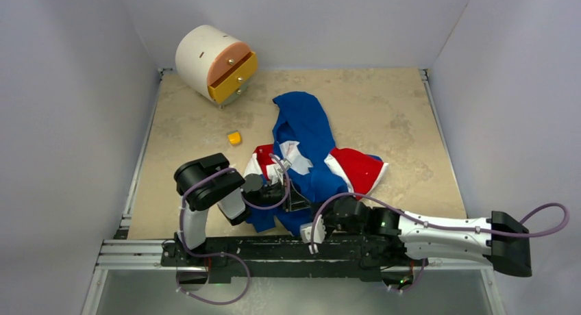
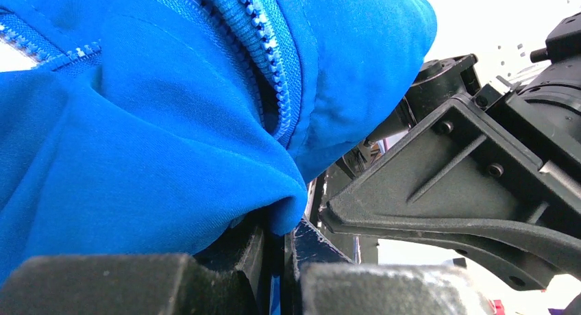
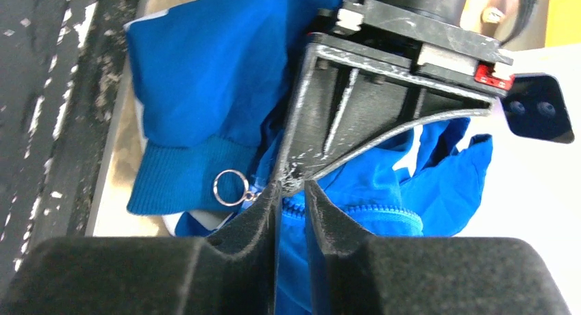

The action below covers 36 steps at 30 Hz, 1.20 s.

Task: Zip up the jacket
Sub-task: Pick up the zipper from the jacket.

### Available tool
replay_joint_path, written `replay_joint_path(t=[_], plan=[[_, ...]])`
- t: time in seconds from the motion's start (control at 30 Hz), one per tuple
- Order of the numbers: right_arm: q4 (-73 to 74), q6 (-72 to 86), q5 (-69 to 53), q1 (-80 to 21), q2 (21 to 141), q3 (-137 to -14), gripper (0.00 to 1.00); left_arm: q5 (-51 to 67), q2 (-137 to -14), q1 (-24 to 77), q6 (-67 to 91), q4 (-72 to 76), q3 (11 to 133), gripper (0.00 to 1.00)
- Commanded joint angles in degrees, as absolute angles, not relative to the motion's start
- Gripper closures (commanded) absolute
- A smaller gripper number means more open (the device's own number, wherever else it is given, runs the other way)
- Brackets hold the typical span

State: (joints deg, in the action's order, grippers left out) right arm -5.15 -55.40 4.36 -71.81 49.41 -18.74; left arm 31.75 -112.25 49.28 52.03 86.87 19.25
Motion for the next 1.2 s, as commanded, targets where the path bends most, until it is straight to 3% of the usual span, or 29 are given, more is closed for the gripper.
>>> replay_joint_path(t=[0.0, 0.33, 0.57, 0.9, 1.17], plan=[[2.87, -59.93, 0.65, -71.56, 47.93, -20.81, 0.76, 32.61, -112.79, 49.57, 53.26, 98.87, 19.67, 1.0], [2.29, -74.2, -1.47, -71.59, 49.48, -17.84, 0.52, 32.86, -113.12, 49.7, 53.7, 98.88, 20.13, 1.0], [0.26, -79.41, 0.36, -71.61, 54.55, -18.8, 0.49, 33.04, -113.13, 49.71, 53.96, 98.81, 20.25, 1.0], [-2.23, -84.34, 5.27, -71.71, 58.34, -18.66, 0.54, 33.66, -113.38, 49.75, 54.48, 98.85, 20.83, 1.0], [-8.45, -82.94, 6.13, -71.81, 56.66, -17.37, 0.8, 33.78, -113.8, 49.75, 54.8, 98.8, 21.09, 1.0]])
